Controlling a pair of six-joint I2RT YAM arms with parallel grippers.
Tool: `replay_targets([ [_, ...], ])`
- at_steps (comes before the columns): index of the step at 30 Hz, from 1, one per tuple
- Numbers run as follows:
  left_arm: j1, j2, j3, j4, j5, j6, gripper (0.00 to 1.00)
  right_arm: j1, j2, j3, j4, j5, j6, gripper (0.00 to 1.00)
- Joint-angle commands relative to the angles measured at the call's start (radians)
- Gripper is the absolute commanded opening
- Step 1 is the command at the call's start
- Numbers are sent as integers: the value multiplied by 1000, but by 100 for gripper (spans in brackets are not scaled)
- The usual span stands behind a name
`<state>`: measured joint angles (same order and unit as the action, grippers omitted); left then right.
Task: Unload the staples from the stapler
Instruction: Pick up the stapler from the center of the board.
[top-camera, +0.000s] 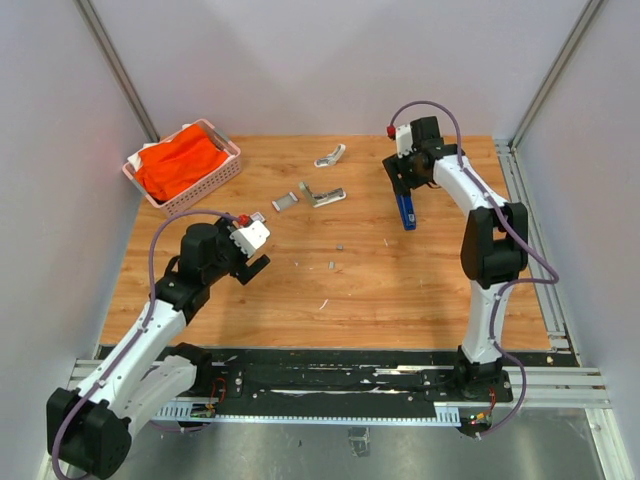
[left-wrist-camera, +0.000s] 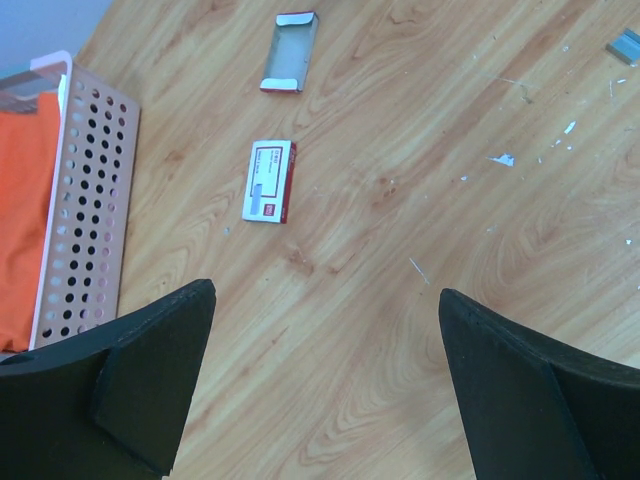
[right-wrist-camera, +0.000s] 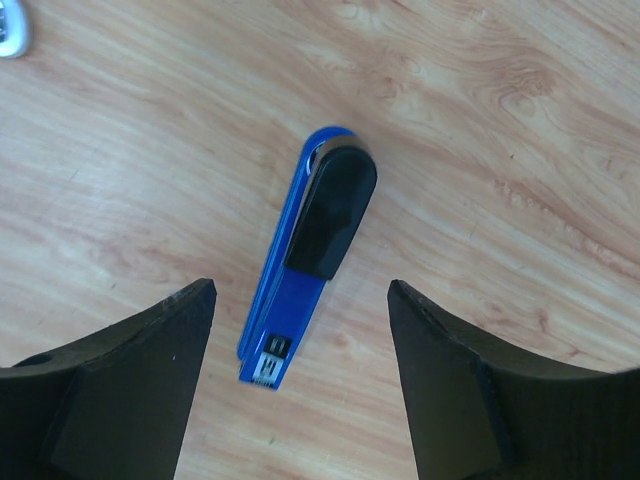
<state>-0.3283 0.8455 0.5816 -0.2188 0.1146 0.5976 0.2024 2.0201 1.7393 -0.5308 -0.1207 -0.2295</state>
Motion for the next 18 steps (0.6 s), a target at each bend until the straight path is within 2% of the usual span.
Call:
replay_targets([
  [1, 7, -57, -37, 51, -11, -4, 98, 0, 100, 106, -47, 50, -13, 71],
  [7, 6, -65, -57, 60, -10, 1, 98, 0, 188, 191, -58, 100, -19, 67],
  [9, 6, -65, -63, 67, -11, 1, 98, -1, 203, 207, -58, 110, -17, 63],
  [18, 6, -64, -70, 81, -13, -4, 98, 0, 236, 232, -58, 94, -2, 53],
])
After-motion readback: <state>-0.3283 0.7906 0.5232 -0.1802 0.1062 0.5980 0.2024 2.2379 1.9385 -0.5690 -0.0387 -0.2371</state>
